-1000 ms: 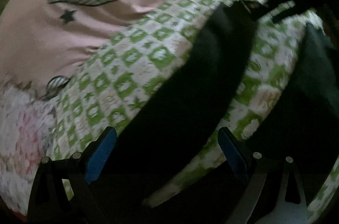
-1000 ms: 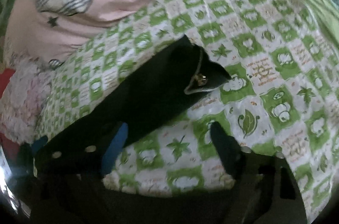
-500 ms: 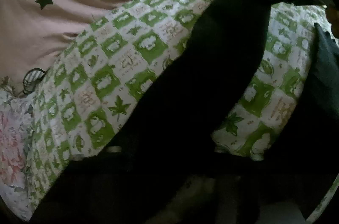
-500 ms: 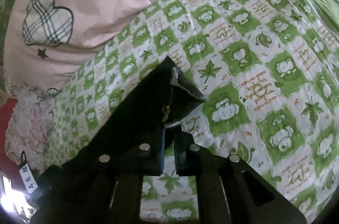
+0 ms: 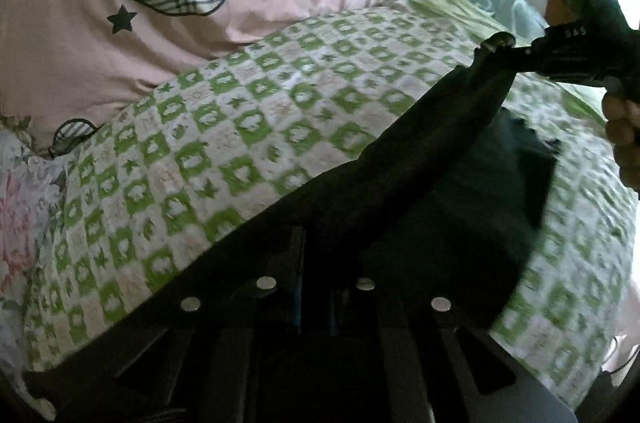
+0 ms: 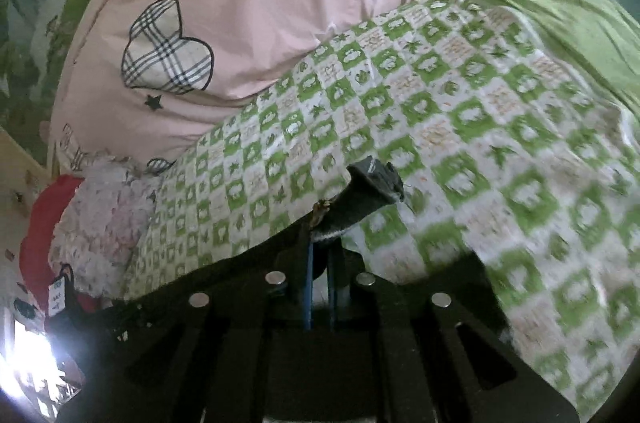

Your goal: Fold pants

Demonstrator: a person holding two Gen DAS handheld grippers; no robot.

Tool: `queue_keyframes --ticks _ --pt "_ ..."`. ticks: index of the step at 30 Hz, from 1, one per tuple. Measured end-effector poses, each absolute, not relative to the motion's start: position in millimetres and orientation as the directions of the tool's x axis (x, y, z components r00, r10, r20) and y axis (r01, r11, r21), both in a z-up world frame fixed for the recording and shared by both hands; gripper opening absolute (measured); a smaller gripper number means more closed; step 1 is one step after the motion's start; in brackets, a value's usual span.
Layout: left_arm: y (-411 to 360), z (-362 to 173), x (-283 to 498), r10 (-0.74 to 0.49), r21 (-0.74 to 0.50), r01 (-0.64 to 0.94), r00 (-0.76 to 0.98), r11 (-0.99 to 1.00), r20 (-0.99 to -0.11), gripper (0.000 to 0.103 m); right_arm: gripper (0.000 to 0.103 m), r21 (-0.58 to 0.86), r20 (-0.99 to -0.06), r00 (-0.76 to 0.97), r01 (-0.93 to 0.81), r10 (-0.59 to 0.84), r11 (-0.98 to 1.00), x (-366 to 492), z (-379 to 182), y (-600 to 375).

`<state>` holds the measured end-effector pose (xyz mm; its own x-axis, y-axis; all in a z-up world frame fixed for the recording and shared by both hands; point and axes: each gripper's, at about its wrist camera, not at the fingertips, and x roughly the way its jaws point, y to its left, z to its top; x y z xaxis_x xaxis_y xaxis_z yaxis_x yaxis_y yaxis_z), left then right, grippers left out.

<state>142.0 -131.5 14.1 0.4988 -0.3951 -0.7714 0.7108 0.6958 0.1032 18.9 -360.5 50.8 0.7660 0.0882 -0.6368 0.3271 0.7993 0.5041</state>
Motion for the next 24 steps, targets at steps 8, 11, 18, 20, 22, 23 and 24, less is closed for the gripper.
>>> queue_keyframes --ticks 8,11,18,20,22,23,24 --pt "-147 -6 89 -0.401 0.098 0.746 0.458 0.658 -0.794 0.008 0.007 0.467 -0.686 0.726 0.387 0.05 0.795 -32 27 -363" --pt "-151 -14 77 -0.39 0.109 0.752 0.453 0.65 -0.802 0.008 0.007 0.463 -0.699 0.714 0.414 0.036 0.783 -40 14 -366" --pt "-154 -31 69 -0.367 0.113 0.75 0.442 0.651 -0.819 0.012 0.007 0.405 -0.746 0.666 0.466 -0.009 0.787 -44 -11 -369" --pt "-153 -35 67 -0.361 0.112 0.748 0.438 0.654 -0.823 0.015 0.007 0.384 -0.765 0.643 0.48 -0.019 0.788 -44 -19 -368" --pt "-151 -36 62 -0.365 0.098 0.748 0.429 0.657 -0.826 0.02 0.008 0.36 -0.778 0.627 0.493 -0.036 0.792 -45 -23 -365" --pt "-149 -35 60 -0.369 0.092 0.747 0.426 0.658 -0.826 0.023 0.016 0.349 -0.782 0.621 0.502 -0.049 0.791 -46 -23 -365" --pt "-146 -34 56 -0.374 0.085 0.744 0.427 0.662 -0.824 0.025 0.02 0.34 -0.786 0.615 0.513 -0.061 0.788 -48 -23 -364"
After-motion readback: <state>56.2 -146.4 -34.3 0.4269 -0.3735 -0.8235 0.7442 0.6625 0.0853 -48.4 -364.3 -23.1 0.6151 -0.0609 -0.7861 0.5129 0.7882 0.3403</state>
